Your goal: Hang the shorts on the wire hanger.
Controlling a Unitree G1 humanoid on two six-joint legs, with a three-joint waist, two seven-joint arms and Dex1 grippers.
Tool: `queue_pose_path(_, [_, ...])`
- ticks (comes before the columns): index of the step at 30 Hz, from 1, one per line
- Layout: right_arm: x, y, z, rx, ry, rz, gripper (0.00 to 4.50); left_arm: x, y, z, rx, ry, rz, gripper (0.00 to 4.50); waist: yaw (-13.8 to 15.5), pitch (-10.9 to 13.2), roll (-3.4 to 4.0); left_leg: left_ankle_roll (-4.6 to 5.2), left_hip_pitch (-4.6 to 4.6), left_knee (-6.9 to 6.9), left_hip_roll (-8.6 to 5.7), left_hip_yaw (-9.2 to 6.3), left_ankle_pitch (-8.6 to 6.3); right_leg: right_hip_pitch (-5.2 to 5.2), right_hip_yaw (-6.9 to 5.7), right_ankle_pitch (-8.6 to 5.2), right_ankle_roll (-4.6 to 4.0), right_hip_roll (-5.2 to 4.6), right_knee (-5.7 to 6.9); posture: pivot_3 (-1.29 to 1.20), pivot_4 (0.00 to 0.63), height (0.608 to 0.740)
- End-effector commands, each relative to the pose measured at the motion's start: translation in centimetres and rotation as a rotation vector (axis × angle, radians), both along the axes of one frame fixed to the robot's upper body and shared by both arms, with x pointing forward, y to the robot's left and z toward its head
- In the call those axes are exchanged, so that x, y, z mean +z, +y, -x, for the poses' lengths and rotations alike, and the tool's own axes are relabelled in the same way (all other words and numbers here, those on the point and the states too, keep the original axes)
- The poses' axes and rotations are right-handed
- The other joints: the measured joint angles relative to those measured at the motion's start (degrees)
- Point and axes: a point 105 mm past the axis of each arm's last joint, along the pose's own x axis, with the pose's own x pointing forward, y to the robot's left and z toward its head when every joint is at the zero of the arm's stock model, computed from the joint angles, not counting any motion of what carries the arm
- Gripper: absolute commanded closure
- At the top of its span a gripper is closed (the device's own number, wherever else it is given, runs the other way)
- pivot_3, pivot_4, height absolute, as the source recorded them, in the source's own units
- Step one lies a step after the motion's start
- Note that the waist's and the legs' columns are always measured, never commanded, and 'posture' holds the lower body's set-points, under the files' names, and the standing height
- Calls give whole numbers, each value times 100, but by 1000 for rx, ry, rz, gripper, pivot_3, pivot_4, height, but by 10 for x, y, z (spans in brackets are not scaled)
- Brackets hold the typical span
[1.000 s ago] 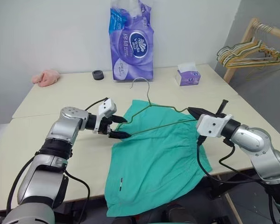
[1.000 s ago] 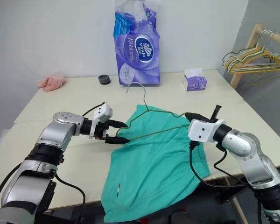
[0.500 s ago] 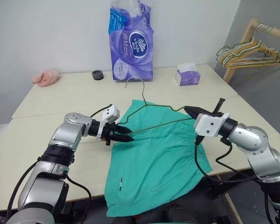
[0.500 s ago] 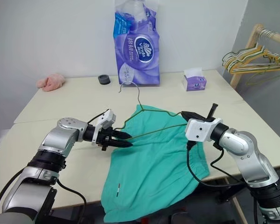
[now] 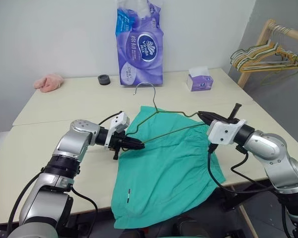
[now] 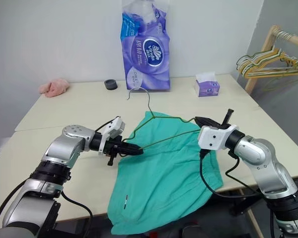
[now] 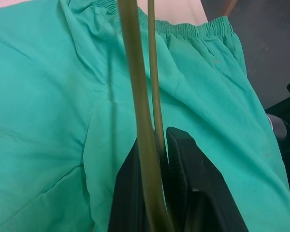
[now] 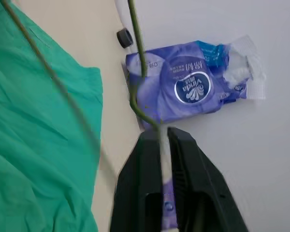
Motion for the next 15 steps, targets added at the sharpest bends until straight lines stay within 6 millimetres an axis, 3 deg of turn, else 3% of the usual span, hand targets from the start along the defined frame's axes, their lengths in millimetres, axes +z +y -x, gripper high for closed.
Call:
queue_pose_path(1, [-1, -5, 12, 46, 58, 49, 2794, 6, 2, -4, 3, -61, -19, 4500, 13, 1, -1, 0, -1, 0, 0, 0, 0, 0, 0, 1, -1, 0, -1, -166, 31, 740])
queue_pose_path(4, [-9, -16, 20, 38, 190, 56, 1752, 6, 3, -5, 4, -83, -29, 4500, 42, 3, -5, 1, -2, 1, -3, -1, -1, 3, -2, 1, -2, -1, -4, -165, 31, 740])
queue_pose_path(6, [-3, -25, 21, -7, 258, 22, 1088, 4, 4, -5, -21, -137, -71, 4500, 41, 5, -4, 1, -1, 3, -2, 2, 0, 3, 0, 1, -2, -5, -1, -173, 32, 740])
queue_pose_path(9, [12, -34, 21, -77, 395, -104, 1088, 2, 5, 0, -120, -255, -181, 4500, 33, 7, -1, 1, 1, 4, -1, 1, -1, 3, 1, 2, -3, -6, 1, -180, 32, 740])
queue_pose_path(15, [-3, -29, 32, -76, 628, -92, 1088, 5, -8, 9, -266, -381, -237, 4500, 45, 9, 0, 1, -1, 1, 2, -7, -1, 2, -9, 5, -8, -13, -2, -177, 29, 740])
